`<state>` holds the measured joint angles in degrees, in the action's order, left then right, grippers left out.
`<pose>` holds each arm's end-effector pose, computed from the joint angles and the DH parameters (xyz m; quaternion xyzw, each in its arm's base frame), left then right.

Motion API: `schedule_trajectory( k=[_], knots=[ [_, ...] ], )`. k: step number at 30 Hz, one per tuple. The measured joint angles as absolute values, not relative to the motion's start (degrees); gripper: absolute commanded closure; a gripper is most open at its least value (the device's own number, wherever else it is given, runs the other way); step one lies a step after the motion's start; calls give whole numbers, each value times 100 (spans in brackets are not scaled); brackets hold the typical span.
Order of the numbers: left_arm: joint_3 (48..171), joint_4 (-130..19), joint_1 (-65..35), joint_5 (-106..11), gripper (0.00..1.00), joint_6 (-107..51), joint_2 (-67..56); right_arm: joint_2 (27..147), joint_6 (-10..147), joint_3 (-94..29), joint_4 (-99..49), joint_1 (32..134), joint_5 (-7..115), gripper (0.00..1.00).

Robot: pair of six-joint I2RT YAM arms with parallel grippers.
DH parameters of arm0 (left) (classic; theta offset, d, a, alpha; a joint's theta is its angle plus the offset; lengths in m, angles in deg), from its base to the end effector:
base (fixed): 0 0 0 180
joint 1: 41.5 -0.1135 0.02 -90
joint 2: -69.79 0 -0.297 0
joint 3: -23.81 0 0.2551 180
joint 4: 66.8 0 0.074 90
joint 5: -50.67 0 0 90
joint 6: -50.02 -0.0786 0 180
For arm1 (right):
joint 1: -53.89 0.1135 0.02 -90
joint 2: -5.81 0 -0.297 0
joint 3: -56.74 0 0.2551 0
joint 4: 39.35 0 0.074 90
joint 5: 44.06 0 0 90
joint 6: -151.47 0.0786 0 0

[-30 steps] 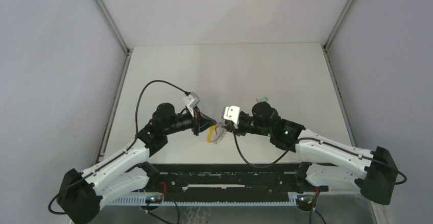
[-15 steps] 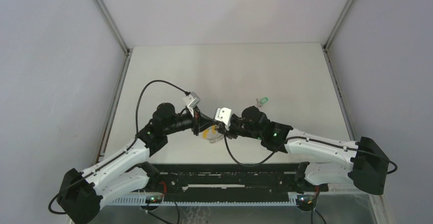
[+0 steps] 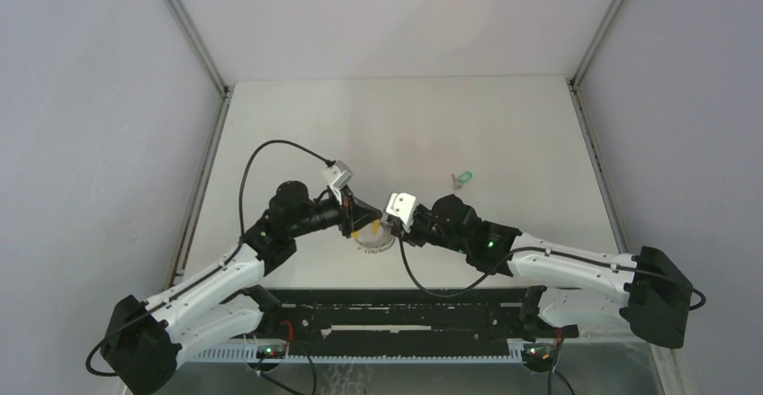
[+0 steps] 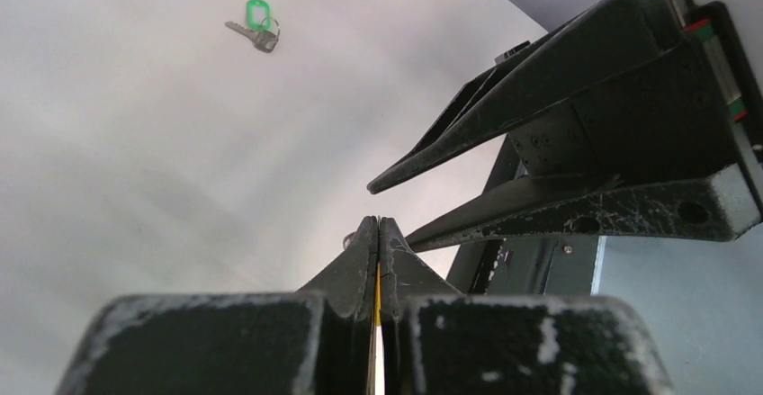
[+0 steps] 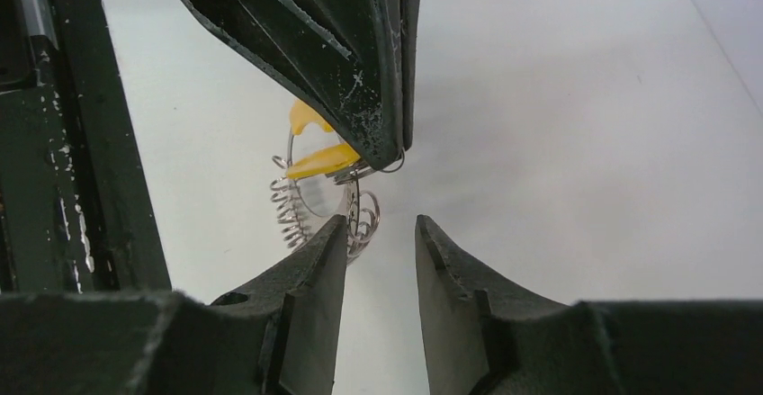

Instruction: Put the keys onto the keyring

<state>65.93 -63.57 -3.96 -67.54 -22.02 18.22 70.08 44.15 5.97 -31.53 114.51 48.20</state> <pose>0.1572 -0.1677 0.2728 0.2788 0.7204 -0.4505 0.4476 0.1353 0.2466 0.2660 -0.5278 0.6348 0.2232 0.5182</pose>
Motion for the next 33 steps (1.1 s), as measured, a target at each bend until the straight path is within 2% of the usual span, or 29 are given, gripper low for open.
schedule_trajectory(
  k=[11,29,33],
  knots=[
    [6593,-6875,-396,-6594,100,-1726,1529,7229,4544,726,-3651,11596,4514,61],
    [6593,-7091,-396,-6548,100,-1505,1494,7465,4494,1235,-4853,11187,4774,63],
    [6593,-7113,-396,-6603,100,-1505,1444,7371,4415,1366,-4908,11165,4855,67]
  ],
)
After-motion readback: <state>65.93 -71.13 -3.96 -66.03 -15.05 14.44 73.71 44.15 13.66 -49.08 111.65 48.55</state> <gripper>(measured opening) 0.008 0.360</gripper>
